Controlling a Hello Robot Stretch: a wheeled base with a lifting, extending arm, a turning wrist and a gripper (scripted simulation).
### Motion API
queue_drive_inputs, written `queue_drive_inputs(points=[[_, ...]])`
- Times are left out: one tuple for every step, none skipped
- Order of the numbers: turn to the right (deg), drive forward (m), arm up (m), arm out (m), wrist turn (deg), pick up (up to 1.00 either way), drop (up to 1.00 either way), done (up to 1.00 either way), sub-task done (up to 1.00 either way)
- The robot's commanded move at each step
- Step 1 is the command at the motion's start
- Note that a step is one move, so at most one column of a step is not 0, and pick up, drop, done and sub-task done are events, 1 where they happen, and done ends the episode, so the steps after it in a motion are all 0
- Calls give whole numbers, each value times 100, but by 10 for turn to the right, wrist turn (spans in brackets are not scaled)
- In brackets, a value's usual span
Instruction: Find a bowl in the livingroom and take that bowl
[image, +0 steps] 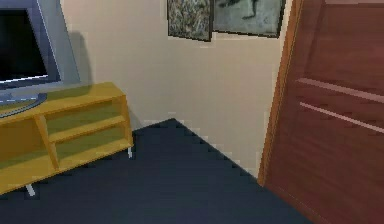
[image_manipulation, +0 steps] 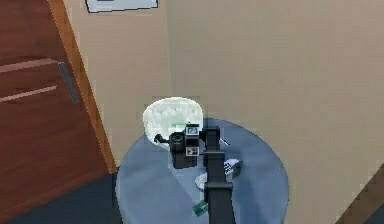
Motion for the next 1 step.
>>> queue_drive_inputs(points=[[0,0,0,0,0,0,0,100,0]])
